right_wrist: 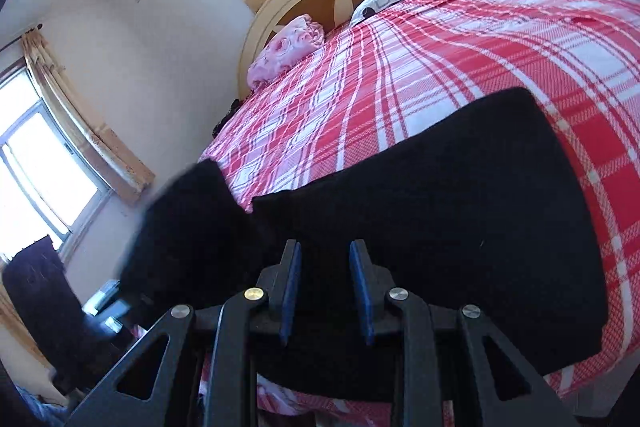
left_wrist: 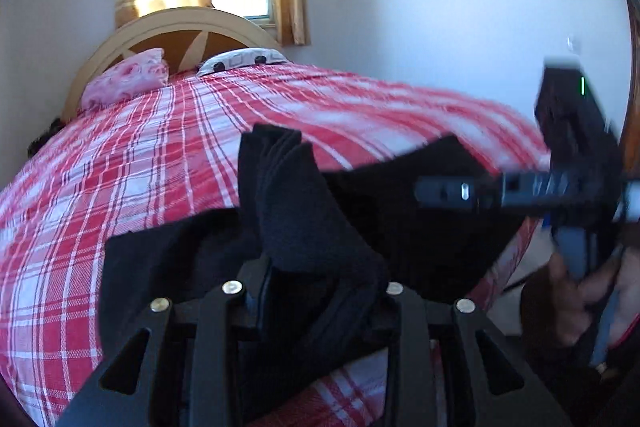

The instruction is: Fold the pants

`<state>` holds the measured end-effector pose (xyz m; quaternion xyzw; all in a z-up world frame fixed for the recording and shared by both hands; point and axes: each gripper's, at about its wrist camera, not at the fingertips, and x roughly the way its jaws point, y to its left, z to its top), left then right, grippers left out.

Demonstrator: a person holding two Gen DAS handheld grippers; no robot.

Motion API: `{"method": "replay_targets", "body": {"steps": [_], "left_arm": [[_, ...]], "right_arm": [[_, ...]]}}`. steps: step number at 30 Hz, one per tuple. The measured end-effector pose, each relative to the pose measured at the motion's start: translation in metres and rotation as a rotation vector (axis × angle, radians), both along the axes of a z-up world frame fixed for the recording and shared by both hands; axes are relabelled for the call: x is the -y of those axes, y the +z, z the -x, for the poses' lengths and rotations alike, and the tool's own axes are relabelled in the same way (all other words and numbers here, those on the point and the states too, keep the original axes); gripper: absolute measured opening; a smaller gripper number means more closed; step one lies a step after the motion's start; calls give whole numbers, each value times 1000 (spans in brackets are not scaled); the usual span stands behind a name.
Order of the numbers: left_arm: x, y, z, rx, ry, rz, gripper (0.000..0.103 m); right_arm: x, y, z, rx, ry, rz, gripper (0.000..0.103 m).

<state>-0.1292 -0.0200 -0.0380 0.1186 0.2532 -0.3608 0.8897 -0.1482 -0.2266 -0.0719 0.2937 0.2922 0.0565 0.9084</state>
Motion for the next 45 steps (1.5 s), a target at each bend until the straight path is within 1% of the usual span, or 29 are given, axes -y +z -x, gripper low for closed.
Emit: {"method": "replay_targets", "body": {"steps": [2,3,5,6,7,9,10,11,13,14,17,18,21,22,23,24,25,26,28,30,32,34,36,38,40,42,45], "left_arm": [[7,-10,6,33,-2,-76,33],[9,-12,8,43,-1,-95,33],[8,-14,11,48,-3,-105,33],[5,-13,10,46,-4,-99,33],[2,-12,9,41,-2,-88,33],[2,-12,4,27,5,-66,33],[-1,-11,1,11,8,-52,31],[1,-13,1,6,10,-46,26],[0,-14,3,7,13,-39,24],[-1,-14,5,8,13,-33,24],[-1,-16,6,2,13,-28,24],[0,-17,7,1,13,-31,24],[1,-19,10,-1,16,-35,24],[2,-20,11,0,18,-39,24],[2,-20,11,0,19,-40,24],[3,-20,11,0,24,-44,24],[4,-20,11,-2,30,-50,25],[4,-20,10,-2,34,-53,27],[5,-18,12,10,45,-60,27],[4,-15,12,19,58,-56,27],[1,-7,12,21,69,-36,27],[0,5,11,27,69,-8,25],[3,19,13,54,58,15,25],[10,33,20,92,29,33,25],[21,45,28,128,-15,48,25],[34,49,35,146,-65,58,25],[60,46,47,165,-145,40,25]], "right_arm": [[-4,4,0,29,44,-39,27],[-9,7,-2,50,78,-55,28],[-17,13,-8,72,129,-73,42],[-21,17,-13,79,153,-77,56],[-24,19,-16,84,164,-76,64],[-28,24,-24,100,178,-83,64],[-30,26,-31,100,200,-105,64],[-31,27,-39,90,221,-133,64],[-30,23,-51,58,244,-178,64],[-30,21,-56,37,241,-178,64],[-34,18,-72,-13,216,-116,64],[-36,17,-79,-38,195,-73,64],[-44,13,-91,-51,199,-28,64],[-50,14,-93,-43,204,3,64],[-56,17,-91,-30,213,50,64],[-65,20,-90,-15,211,119,54],[-69,21,-90,-7,212,161,35],[-73,22,-89,-5,214,205,26],[-77,23,-92,-10,206,248,19],[-79,26,-90,-1,207,260,17],[-84,34,-85,23,221,278,17],[-86,46,-78,64,242,251,16],[-82,60,-75,119,254,226,16],[-69,75,-71,161,258,179,16],[-52,85,-66,182,256,139,16],[-33,91,-57,198,250,124,16],[-2,95,-37,203,221,136,16]]}}
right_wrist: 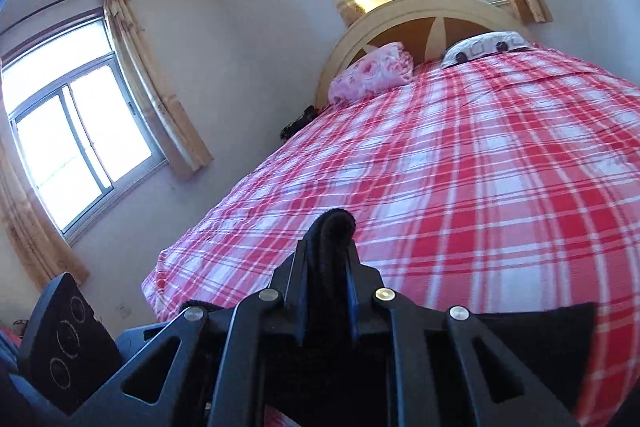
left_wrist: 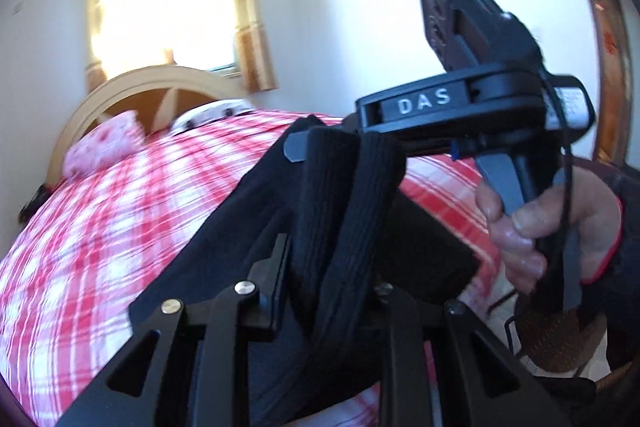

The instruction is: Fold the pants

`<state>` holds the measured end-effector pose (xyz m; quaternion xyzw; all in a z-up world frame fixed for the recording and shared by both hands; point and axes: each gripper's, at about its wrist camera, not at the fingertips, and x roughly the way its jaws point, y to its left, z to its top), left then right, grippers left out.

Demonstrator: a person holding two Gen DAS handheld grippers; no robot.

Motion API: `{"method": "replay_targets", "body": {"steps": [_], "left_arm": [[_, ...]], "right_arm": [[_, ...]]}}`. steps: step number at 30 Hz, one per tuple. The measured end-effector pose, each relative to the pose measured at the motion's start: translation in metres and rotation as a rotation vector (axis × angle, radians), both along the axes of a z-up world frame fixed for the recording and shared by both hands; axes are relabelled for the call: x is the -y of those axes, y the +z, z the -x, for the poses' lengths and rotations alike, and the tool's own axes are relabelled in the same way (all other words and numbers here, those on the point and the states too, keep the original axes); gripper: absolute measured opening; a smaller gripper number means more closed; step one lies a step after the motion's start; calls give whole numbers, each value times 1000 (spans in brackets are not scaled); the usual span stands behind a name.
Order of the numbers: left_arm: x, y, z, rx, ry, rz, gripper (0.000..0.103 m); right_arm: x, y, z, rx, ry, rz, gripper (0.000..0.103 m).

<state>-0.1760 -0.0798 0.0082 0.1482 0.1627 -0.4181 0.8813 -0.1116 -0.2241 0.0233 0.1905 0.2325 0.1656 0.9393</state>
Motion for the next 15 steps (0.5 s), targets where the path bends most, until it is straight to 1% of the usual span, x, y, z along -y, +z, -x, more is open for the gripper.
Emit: {"method": "replay_targets", "body": {"steps": [2,6,8,12,13,14,15], "left_arm": [[20,-6,9,26,-39,-26,25],[52,-22,7,17,-104,-57,25],[66,-29,7,27,-115,-75,25],[74,-41,9,16,-128,-101,26],[79,-45,8,-1,-133,-113,29],[82,-47,7,-19,-144,-121,39],[82,-49,6,-43,-159,-128,52]], "right_arm": [[19,-4,12,-10,-32,10,16],[49,-17,26,-37,-84,24,16],[64,-28,28,-61,-116,22,16],[83,-43,30,-71,-144,7,16],[86,-46,30,-71,-147,14,16],[89,-51,29,-72,-150,23,16],[91,-55,28,-77,-157,34,16]]}}
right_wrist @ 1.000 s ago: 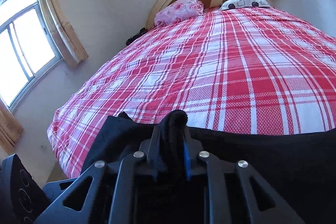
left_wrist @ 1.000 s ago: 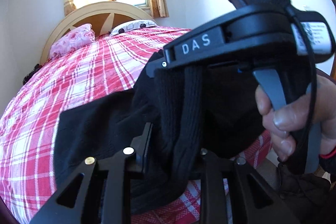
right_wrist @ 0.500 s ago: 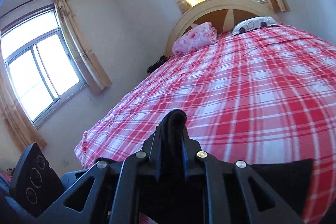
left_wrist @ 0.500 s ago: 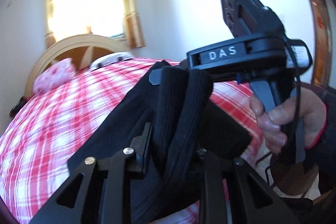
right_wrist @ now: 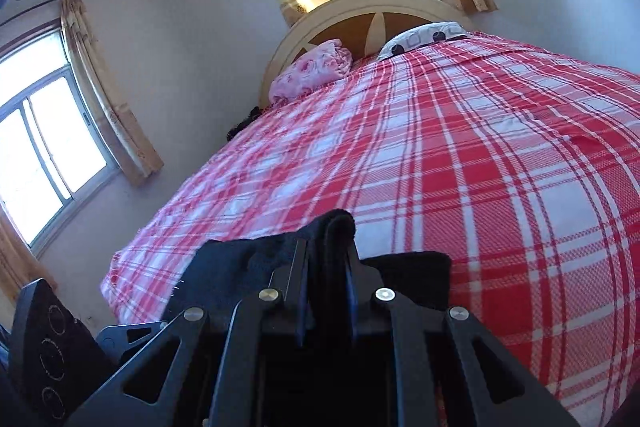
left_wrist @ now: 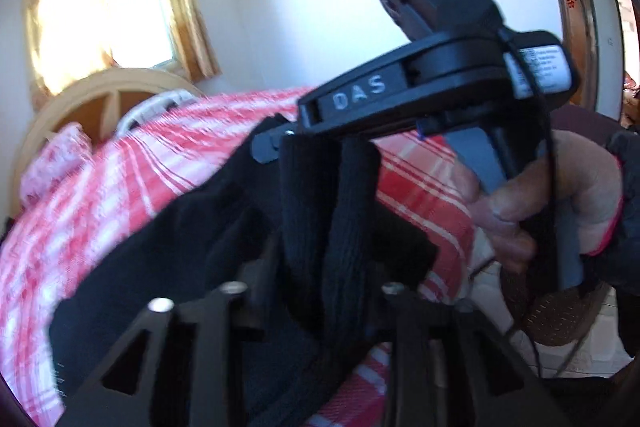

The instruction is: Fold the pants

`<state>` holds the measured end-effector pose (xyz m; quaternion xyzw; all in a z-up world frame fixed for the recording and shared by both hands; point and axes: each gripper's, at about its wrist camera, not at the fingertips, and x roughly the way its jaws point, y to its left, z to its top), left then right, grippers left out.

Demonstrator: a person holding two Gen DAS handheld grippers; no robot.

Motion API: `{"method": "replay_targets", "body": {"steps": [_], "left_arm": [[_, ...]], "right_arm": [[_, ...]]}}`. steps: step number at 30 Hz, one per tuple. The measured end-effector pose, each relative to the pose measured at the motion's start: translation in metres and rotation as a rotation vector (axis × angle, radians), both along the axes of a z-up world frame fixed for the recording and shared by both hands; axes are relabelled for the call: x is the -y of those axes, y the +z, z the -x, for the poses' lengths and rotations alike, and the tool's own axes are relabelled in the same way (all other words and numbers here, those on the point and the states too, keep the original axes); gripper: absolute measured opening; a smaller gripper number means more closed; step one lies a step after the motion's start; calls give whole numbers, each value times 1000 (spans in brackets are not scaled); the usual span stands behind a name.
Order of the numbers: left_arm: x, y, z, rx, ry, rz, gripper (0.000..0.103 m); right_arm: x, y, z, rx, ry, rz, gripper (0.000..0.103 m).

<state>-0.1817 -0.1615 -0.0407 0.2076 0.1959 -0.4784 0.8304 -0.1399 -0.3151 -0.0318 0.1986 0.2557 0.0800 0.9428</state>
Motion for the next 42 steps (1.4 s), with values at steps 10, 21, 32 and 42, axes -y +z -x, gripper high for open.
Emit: {"method": "replay_targets", "body": {"steps": [10,21,32,42], "left_arm": [[-47,30,-12,-81,55,24,81],[-94,28,-90,-112,381,30,88],[-138,-10,-82,-200,449,-9,96],[-185,-28,-102,-520,495,179,88]], "right_arm": [[45,-27,12,-65,-138,-175,35],[-42,3,62,-24,-46,78,35],[-41,-39,60,-142,-38,-6,34],[-129,21,-10,-29,165,170,35]]}}
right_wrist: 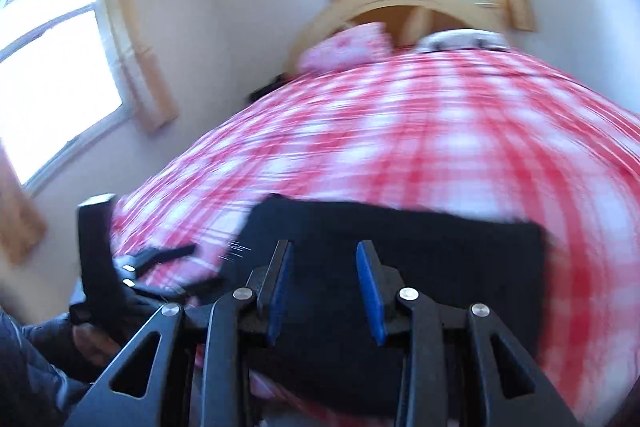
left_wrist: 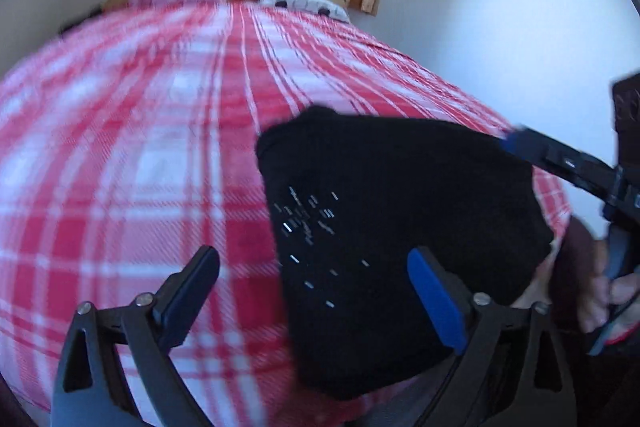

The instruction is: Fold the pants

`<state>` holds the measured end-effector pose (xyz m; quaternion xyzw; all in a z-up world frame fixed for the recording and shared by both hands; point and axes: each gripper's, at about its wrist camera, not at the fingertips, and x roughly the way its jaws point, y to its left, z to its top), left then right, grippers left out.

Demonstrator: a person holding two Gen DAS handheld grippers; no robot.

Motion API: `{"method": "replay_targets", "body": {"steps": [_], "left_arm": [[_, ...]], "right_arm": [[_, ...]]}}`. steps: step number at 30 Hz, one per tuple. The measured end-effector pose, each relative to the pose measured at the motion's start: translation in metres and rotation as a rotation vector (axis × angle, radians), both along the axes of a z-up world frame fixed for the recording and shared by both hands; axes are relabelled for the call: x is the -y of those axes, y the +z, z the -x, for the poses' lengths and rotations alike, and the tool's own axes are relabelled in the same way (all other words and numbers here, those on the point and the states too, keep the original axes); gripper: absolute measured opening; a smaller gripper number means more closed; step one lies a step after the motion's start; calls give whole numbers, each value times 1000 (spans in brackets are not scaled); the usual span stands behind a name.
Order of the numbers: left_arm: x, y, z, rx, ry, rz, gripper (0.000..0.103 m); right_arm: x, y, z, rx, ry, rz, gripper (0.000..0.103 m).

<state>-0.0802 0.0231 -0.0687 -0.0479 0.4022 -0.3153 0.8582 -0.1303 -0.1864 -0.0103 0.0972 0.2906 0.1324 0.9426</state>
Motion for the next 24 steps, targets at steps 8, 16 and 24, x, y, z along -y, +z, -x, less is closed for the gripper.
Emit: {"method": "replay_targets", "body": {"steps": [8,16,24], "left_arm": [[11,-9,17,22,-51,-1,61],[16,-8,26,61,-47,-37,54],[-6,2,36,89,-49,-121,86]], "right_arm": [[-111,-32,-114,-175,310,245,35],[-135,-68,-168,-309,213,394,39],[-105,-41,-155,-200,169,131,41]]}}
